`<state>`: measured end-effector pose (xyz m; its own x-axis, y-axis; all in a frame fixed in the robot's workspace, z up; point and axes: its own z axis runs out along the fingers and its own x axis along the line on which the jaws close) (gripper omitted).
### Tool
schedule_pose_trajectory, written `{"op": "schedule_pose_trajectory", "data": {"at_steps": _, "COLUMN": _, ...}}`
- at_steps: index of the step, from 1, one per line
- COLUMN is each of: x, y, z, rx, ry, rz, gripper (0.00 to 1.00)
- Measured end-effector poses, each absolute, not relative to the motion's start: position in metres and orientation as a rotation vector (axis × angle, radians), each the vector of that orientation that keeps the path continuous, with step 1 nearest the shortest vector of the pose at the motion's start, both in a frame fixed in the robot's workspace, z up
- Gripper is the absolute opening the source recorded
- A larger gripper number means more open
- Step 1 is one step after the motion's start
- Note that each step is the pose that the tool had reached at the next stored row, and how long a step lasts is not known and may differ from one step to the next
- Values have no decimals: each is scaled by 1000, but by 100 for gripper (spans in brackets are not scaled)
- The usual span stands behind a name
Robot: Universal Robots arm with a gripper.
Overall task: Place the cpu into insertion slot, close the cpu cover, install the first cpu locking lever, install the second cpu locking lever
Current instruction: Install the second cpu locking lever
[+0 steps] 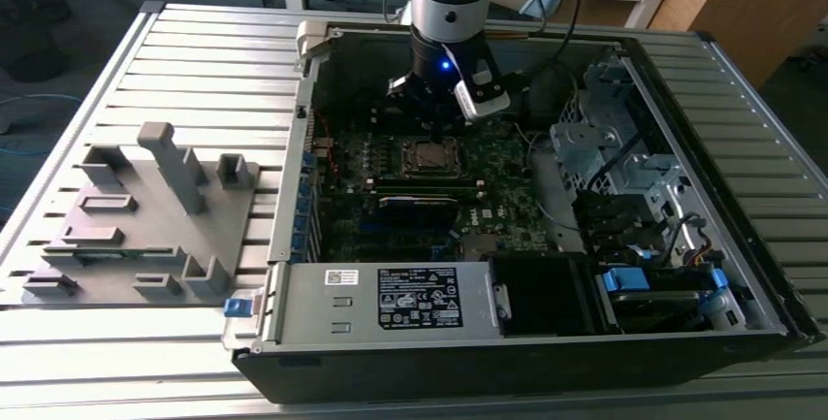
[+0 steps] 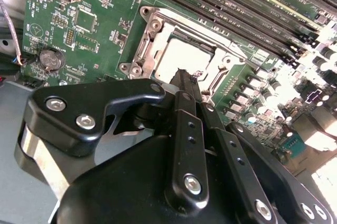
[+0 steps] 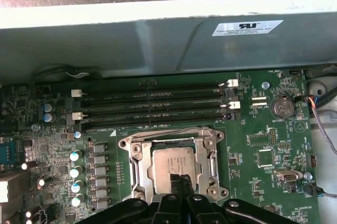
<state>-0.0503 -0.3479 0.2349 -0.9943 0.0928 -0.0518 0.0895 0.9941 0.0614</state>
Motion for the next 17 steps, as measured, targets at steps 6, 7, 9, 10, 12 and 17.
{"op": "schedule_pose_trajectory", "data": {"at_steps": 6, "x": -50, "y": -354, "z": 235, "rx": 141, "ry": 3082, "rz": 92, "gripper": 11}}
{"op": "schedule_pose_trajectory", "data": {"at_steps": 7, "x": -50, "y": -355, "z": 235, "rx": 141, "ry": 3082, "rz": 92, "gripper": 11}}
{"op": "schedule_pose_trajectory", "data": {"at_steps": 9, "x": -50, "y": -357, "z": 235, "rx": 141, "ry": 3082, "rz": 92, "gripper": 11}}
{"op": "schedule_pose_trajectory", "data": {"at_steps": 10, "x": -50, "y": -358, "z": 235, "rx": 141, "ry": 3082, "rz": 92, "gripper": 11}}
{"op": "schedule_pose_trajectory", "data": {"at_steps": 12, "x": -50, "y": -361, "z": 235, "rx": 141, "ry": 3082, "rz": 93, "gripper": 11}}
{"op": "schedule_pose_trajectory", "data": {"at_steps": 17, "x": -50, "y": -363, "z": 235, "rx": 141, "ry": 3082, "rz": 93, "gripper": 11}}
